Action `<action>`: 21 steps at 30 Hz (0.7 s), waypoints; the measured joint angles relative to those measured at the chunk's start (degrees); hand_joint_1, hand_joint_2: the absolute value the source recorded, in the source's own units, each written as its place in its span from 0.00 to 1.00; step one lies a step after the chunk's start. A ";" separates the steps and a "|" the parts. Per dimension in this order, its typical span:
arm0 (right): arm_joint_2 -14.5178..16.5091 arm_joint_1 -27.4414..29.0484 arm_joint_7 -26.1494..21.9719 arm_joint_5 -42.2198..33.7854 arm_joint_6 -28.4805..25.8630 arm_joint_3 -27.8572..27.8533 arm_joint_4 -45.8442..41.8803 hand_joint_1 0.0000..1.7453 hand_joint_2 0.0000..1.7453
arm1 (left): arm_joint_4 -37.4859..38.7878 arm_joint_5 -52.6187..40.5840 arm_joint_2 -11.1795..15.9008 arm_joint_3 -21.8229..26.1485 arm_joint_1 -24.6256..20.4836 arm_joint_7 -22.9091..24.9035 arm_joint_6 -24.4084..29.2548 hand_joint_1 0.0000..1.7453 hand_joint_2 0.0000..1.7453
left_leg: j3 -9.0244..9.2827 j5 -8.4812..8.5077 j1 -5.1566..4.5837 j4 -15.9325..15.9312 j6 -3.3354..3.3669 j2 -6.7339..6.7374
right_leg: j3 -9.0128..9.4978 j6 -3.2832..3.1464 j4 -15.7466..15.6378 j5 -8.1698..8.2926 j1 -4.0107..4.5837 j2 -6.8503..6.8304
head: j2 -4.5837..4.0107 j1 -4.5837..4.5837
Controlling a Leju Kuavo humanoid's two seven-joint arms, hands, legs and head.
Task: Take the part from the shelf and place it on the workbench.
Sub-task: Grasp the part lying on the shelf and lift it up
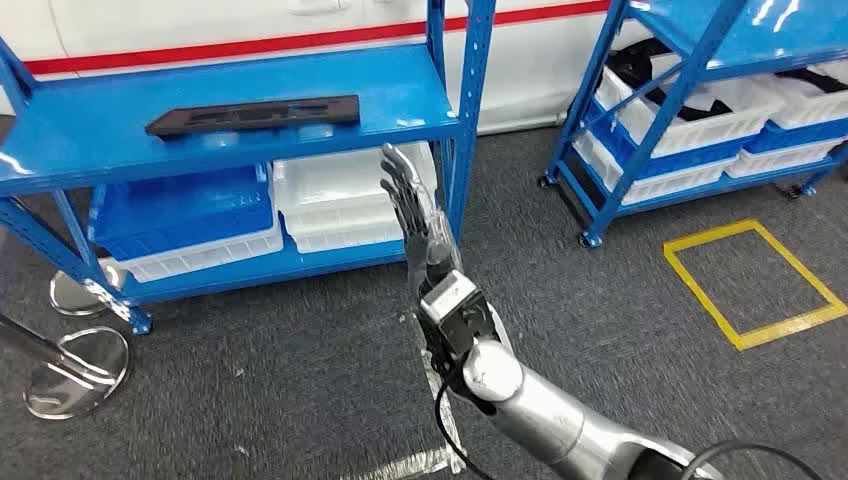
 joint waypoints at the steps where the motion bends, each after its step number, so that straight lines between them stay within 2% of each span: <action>1: -0.01 0.02 0.00 0.00 0.00 0.01 0.00 0.00 0.00 | 0.00 0.00 0.00 -0.01 0.00 0.00 0.00 0.00 0.00 | 0.31 -0.09 -0.01 -0.09 -0.16 0.02 | 0.07 -0.18 -0.11 -0.13 0.08 0.03 | 0.00 0.00; 4: -0.15 0.04 -0.03 0.01 0.00 0.03 -0.04 0.00 0.00 | 0.00 -0.04 0.03 -0.05 -0.08 -0.01 -0.01 0.00 0.00 | 0.51 -1.02 0.09 1.11 -0.86 0.19 | 1.44 -1.06 -1.01 -0.68 -0.19 0.09 | -0.01 -0.08; 5: -0.20 0.04 -0.04 0.02 0.01 0.04 -0.06 0.00 0.00 | 0.00 -0.05 0.04 -0.07 -0.12 -0.02 -0.03 0.00 0.00 | -0.78 -1.84 0.17 3.59 -1.10 0.27 | 2.25 -1.36 -1.37 -1.01 -0.30 0.03 | -0.01 -0.13; 7: -0.21 0.08 0.00 0.02 0.02 0.10 -0.04 0.00 0.00 | 0.00 0.03 0.04 -0.13 -0.06 -0.02 -0.08 0.00 0.00 | -5.77 -3.65 0.26 11.45 -1.41 0.41 | 3.77 -1.72 -1.73 -2.06 -0.19 -0.13 | 0.00 -0.23; 8: -0.21 0.15 0.04 0.01 0.02 0.13 -0.02 0.00 0.00 | 0.00 0.11 0.04 -0.17 0.07 -0.02 -0.10 0.00 0.00 | -8.72 -3.85 0.29 15.08 -1.50 0.41 | 4.60 -1.77 -1.79 -2.75 -0.14 -0.13 | 0.00 -0.21; 9: -0.22 0.21 0.08 -0.02 0.02 0.16 0.03 0.00 0.00 | 0.00 0.17 0.04 -0.20 0.26 -0.01 -0.11 0.00 0.00 | -10.87 -2.81 0.30 16.71 -1.50 0.42 | 5.51 -1.77 -1.81 -3.52 -0.10 -0.07 | 0.00 -0.21; 10: -0.23 0.27 0.12 -0.07 0.02 0.19 0.08 0.00 0.00 | 0.00 0.22 0.04 -0.22 0.44 0.01 -0.12 0.00 0.00 | -11.97 -0.53 0.29 16.07 -1.41 0.42 | 6.56 -1.73 -1.81 -4.35 -0.06 0.04 | 0.00 -0.22; 12: -0.23 0.34 0.18 -0.29 0.01 0.25 0.16 0.00 0.00 | 0.02 0.24 0.06 -0.27 0.66 0.02 -0.13 0.00 0.00 | -11.42 6.00 0.20 9.72 -0.85 0.37 | 8.79 -1.57 -1.94 -6.21 -0.08 0.25 | 0.00 -0.19; 13: -0.25 0.35 0.22 -0.42 0.01 0.26 0.22 0.00 0.00 | 0.06 0.26 0.11 -0.33 0.72 0.06 -0.13 0.00 0.00 | -10.54 8.11 -0.06 7.04 -0.44 0.35 | 9.63 -1.34 -2.13 -7.02 -0.04 0.36 | -0.01 -0.20; 14: -0.27 0.39 0.29 -0.55 0.00 0.27 0.28 0.00 0.00 | 0.10 0.28 0.16 -0.42 0.73 0.06 -0.11 0.00 0.00 | -9.57 8.92 -0.37 4.92 0.05 0.35 | 10.30 -0.99 -2.43 -7.69 -0.07 0.45 | 0.00 -0.22; 16: -0.31 0.41 0.38 -0.66 0.00 0.30 0.39 0.00 0.00 | 0.19 0.32 0.25 -0.65 0.59 0.10 -0.09 0.00 0.00 | -7.88 7.01 -1.00 3.20 0.82 0.44 | 11.45 -0.17 -2.92 -8.31 -0.12 0.53 | -0.01 -0.36; 18: -0.31 0.33 0.40 -0.65 0.00 0.33 0.40 0.00 0.00 | 0.19 0.37 0.27 -0.85 0.35 0.09 -0.09 0.00 0.00 | -5.77 5.04 -0.93 1.27 1.42 0.35 | 11.67 0.45 -1.19 -7.55 -0.25 0.40 | -0.01 -0.39; 19: -0.33 0.23 0.38 -0.64 0.00 0.33 0.41 0.00 0.00 | 0.19 0.38 0.31 -0.93 0.30 0.09 -0.09 0.00 0.00 | -4.58 4.41 -0.70 0.60 1.73 0.29 | 10.50 0.65 1.36 -6.71 -0.25 0.31 | -0.01 -0.35; 20: -0.35 0.15 0.36 -0.64 0.01 0.34 0.44 0.00 0.00 | 0.19 0.38 0.36 -1.00 0.27 0.07 -0.09 0.00 0.00 | -3.23 3.90 -0.48 -0.08 2.00 0.20 | 8.32 0.88 4.86 -6.07 -0.25 0.25 | -0.01 -0.30; 21: -0.38 0.15 0.35 -0.68 0.04 0.34 0.49 0.00 0.00 | 0.20 0.38 0.40 -1.07 0.28 0.06 -0.09 0.00 0.00 | -1.90 3.29 -0.28 -0.72 2.20 0.16 | 5.33 1.04 8.74 -6.09 -0.30 0.19 | -0.01 -0.25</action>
